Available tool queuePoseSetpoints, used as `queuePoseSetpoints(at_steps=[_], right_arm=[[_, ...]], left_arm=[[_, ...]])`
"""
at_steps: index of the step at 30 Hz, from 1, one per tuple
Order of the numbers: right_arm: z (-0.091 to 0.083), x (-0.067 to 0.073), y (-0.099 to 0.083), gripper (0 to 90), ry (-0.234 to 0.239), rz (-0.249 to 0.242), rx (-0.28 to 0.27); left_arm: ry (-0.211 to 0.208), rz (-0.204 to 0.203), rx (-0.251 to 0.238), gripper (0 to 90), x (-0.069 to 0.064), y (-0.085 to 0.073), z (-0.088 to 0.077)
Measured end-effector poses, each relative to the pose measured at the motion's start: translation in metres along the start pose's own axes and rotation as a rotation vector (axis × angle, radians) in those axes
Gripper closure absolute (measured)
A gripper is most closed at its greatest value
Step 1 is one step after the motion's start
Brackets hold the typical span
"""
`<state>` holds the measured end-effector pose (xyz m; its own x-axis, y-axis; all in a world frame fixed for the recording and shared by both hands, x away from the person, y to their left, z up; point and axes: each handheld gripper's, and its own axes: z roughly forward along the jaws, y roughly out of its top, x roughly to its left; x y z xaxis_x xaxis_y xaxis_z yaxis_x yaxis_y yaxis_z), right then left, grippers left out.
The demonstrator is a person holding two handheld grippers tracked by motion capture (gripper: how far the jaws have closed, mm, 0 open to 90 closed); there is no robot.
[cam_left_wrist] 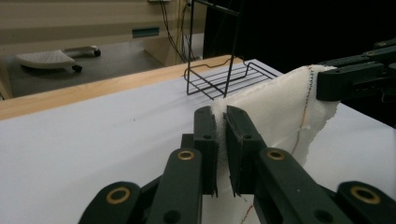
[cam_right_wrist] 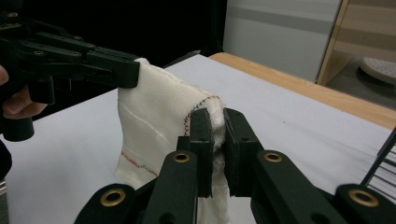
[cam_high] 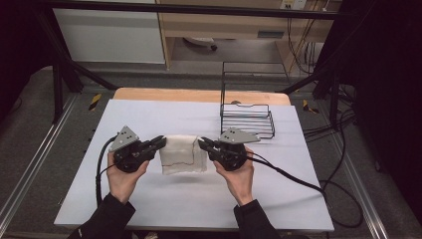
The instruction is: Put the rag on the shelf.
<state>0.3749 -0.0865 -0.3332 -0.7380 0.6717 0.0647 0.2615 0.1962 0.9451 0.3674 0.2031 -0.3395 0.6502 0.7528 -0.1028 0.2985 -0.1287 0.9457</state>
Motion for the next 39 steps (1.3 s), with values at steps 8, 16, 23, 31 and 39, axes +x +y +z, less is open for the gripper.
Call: queuePoseSetpoints(at_steps=[8, 16, 23, 31, 39], right_arm=[[-0.012, -0.005, 0.015, 83.1, -0.026, -0.025, -0.058], [-0.023, -0.009, 0.021, 83.2, -0.049, -0.044, -0.087], [-0.030, -0.014, 0.026, 83.2, -0.073, -0.053, -0.108], [-0.036, -0.017, 0.030, 83.3, -0.095, -0.059, -0.147], [-0.042, -0.020, 0.035, 83.4, -0.102, -0.050, -0.197]], left_arm=[[0.001, 0.020, -0.053, 83.0, -0.007, 0.016, 0.004], [-0.007, 0.010, -0.097, 83.2, -0.012, 0.022, 0.014], [-0.016, 0.002, -0.128, 83.2, -0.016, 0.031, 0.022], [-0.027, 0.009, -0.167, 83.4, -0.021, 0.041, 0.027], [-0.030, 0.015, -0.204, 83.4, -0.024, 0.055, 0.029]])
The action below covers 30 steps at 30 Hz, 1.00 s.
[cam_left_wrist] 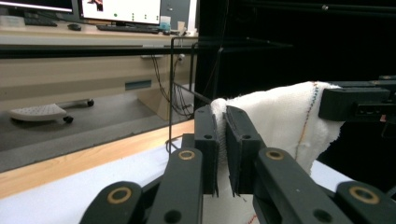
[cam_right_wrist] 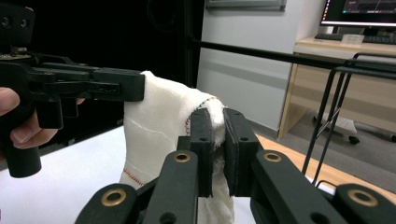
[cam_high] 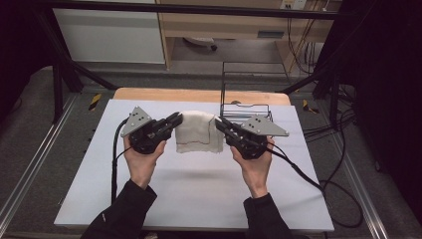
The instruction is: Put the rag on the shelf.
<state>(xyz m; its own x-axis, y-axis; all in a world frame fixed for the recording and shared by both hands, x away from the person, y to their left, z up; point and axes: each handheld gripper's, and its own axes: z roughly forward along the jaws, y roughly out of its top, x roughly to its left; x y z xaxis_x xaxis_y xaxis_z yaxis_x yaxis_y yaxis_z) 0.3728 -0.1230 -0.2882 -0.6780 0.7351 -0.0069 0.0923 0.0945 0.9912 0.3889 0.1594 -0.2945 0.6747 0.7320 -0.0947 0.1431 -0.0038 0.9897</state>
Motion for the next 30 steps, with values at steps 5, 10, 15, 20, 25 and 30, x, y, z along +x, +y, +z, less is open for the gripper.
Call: queuePoseSetpoints(at_steps=[5, 10, 15, 20, 25, 30], right_arm=[[-0.003, -0.006, 0.006, 83.4, -0.015, 0.002, -0.026], [-0.007, -0.012, 0.011, 83.5, -0.035, -0.002, -0.054], [-0.011, -0.018, 0.016, 83.6, -0.052, -0.009, -0.073], [-0.015, -0.024, 0.020, 83.6, -0.067, -0.017, -0.090], [-0.021, -0.031, 0.025, 83.7, -0.083, -0.019, -0.111], [-0.026, -0.038, 0.030, 83.7, -0.099, -0.020, -0.122]], left_arm=[[-0.007, 0.005, -0.021, 83.5, -0.003, 0.008, 0.005], [-0.012, 0.013, -0.038, 83.6, -0.007, 0.014, 0.012], [-0.019, 0.009, -0.060, 83.6, -0.011, 0.019, 0.020], [-0.026, 0.004, -0.075, 83.6, -0.014, 0.025, 0.028], [-0.032, 0.012, -0.087, 83.6, -0.019, 0.033, 0.037], [-0.042, 0.023, -0.096, 83.6, -0.024, 0.041, 0.044]])
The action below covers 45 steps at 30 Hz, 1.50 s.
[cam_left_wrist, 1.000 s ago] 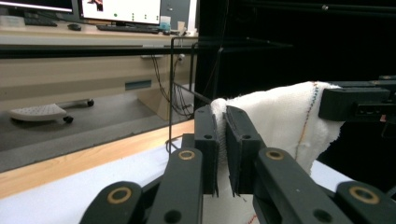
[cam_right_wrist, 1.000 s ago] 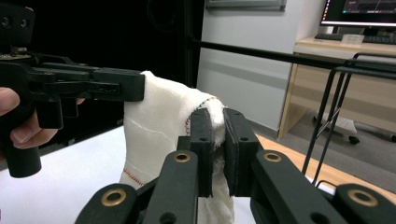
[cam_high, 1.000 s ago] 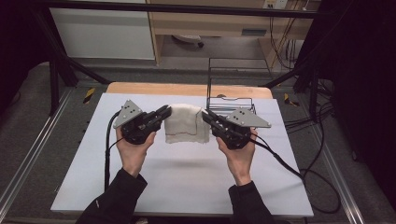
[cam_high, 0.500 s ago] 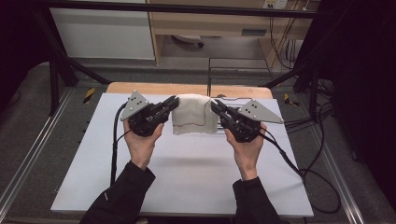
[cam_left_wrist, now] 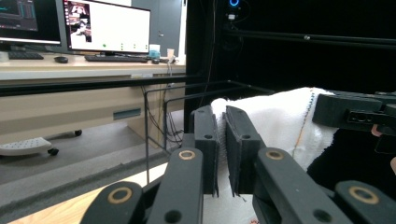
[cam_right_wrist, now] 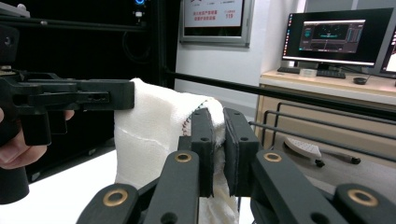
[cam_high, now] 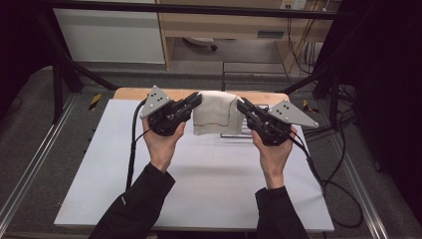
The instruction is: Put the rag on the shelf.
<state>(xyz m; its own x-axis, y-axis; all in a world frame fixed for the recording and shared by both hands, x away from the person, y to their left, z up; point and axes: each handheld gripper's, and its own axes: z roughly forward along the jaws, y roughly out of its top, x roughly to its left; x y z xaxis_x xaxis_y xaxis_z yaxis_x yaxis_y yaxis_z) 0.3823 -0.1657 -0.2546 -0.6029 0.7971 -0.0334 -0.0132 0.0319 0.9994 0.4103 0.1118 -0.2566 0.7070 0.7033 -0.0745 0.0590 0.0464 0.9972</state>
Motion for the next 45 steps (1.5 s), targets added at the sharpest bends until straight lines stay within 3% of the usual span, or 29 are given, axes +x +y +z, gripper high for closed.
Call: queuePoseSetpoints(at_steps=[32, 45], right_arm=[[-0.010, -0.046, 0.042, 83.8, -0.109, -0.024, -0.058], [-0.010, -0.057, 0.061, 83.8, -0.131, -0.029, -0.076]], left_arm=[[-0.027, 0.012, -0.044, 83.6, -0.015, 0.043, 0.059], [-0.032, 0.014, -0.062, 83.6, -0.017, 0.062, 0.072]])
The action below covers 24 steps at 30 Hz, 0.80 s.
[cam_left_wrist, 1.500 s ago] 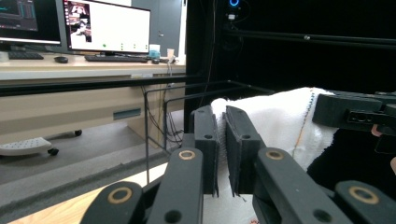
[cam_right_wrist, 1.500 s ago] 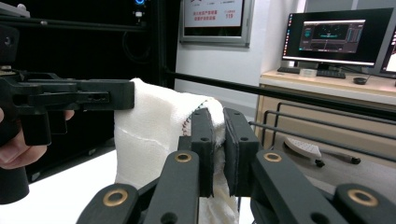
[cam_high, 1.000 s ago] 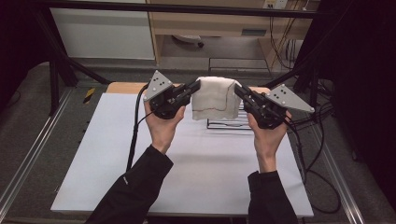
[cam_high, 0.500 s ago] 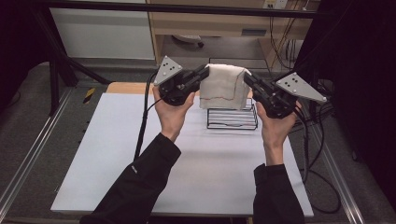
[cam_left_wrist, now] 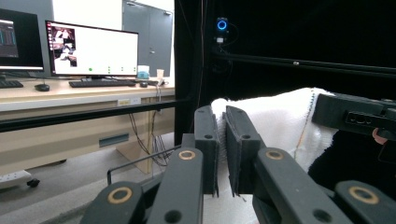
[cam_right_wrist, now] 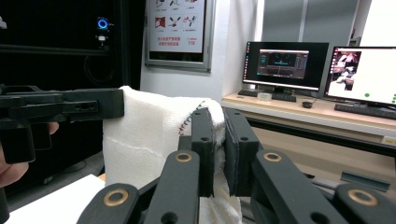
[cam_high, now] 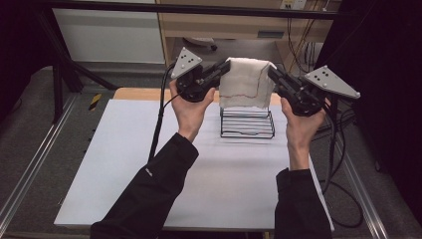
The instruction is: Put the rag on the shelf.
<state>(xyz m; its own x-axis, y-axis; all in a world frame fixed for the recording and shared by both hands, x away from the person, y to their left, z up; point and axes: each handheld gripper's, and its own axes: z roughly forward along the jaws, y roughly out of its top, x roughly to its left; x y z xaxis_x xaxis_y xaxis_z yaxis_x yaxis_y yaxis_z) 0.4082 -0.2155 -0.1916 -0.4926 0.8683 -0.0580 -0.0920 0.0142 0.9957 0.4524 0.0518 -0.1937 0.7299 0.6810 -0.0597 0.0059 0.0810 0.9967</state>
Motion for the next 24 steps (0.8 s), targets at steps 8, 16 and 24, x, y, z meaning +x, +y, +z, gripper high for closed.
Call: queuePoseSetpoints(at_steps=[8, 16, 24], right_arm=[[0.004, -0.009, 0.012, 83.8, -0.017, -0.006, -0.013], [0.007, -0.020, 0.020, 83.8, -0.041, -0.003, -0.015], [0.016, -0.029, 0.021, 83.8, -0.050, 0.000, -0.004]], left_arm=[[-0.007, -0.001, -0.012, 83.7, 0.000, 0.010, 0.012], [-0.011, -0.006, -0.015, 83.6, -0.001, 0.016, 0.027], [0.004, 0.009, -0.002, 83.7, 0.006, 0.022, 0.039]])
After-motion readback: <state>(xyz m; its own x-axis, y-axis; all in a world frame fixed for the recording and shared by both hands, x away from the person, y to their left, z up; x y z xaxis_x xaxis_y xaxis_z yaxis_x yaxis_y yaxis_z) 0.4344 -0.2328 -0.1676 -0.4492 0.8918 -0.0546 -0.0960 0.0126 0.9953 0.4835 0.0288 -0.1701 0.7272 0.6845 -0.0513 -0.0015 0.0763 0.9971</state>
